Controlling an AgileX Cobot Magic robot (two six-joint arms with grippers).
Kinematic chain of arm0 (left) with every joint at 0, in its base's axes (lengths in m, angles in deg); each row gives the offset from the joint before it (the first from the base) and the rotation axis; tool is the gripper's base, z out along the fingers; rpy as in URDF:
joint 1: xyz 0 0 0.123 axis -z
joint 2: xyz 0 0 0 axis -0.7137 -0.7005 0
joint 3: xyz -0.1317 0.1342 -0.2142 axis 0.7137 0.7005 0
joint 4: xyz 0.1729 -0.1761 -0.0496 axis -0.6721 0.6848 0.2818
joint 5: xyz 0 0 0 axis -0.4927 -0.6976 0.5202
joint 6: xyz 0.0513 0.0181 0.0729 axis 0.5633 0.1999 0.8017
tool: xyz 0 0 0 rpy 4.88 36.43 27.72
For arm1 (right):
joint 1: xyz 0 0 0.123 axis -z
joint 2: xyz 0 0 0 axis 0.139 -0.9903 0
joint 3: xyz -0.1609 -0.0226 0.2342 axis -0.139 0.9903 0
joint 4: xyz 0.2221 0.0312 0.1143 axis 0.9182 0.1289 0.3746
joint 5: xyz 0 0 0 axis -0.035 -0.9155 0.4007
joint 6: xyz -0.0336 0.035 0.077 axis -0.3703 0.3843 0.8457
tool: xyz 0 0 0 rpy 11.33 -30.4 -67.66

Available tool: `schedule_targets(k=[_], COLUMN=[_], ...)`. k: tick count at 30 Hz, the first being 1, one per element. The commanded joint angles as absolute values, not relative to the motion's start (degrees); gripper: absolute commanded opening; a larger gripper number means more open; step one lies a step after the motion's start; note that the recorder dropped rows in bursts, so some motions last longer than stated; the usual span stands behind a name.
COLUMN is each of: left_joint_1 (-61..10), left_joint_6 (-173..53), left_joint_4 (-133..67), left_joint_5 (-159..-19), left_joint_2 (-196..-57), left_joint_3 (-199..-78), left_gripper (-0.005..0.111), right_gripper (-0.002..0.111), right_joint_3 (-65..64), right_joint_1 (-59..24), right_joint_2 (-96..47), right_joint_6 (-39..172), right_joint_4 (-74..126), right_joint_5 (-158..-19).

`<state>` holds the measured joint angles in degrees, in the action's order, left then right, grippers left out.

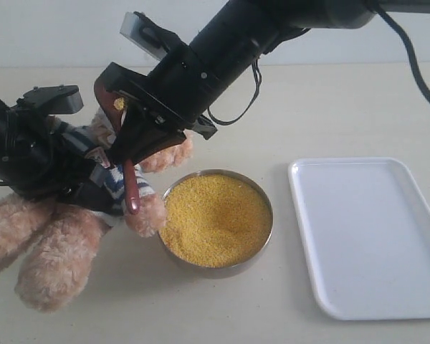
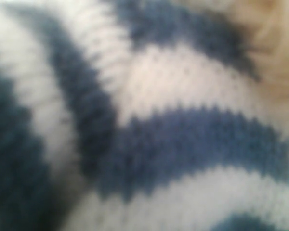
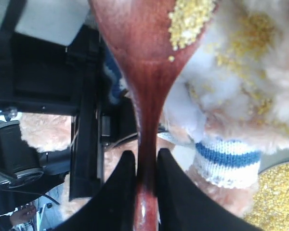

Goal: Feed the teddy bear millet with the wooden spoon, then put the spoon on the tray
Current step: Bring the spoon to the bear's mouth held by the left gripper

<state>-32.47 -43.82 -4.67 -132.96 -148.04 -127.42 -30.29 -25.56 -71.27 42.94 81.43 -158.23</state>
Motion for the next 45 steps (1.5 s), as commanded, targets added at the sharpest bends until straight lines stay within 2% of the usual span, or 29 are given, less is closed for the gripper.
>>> schedule_targets(k=[1,45], left_joint_1=[-32.3,-33.6], left_joint_6=[-43.5,-43.5], left_joint_4=[-5.0,-5.6], left_joint_5=[-132.2,-131.4], left_joint_2=[-147.8,-147.8], left_joint_3=[-127.2,-127.2], left_gripper=[0.004,0.004], right_gripper=[0.000,0.000], right_joint_3=[-30.2,-30.2], right_joint_1=[-25.1,-23.5], right_joint_2=[-70.4,-70.4], right_joint_6=[41.8,41.3], right_joint_4=[82.2,89.8], right_joint_5=[-158.5,-158.5])
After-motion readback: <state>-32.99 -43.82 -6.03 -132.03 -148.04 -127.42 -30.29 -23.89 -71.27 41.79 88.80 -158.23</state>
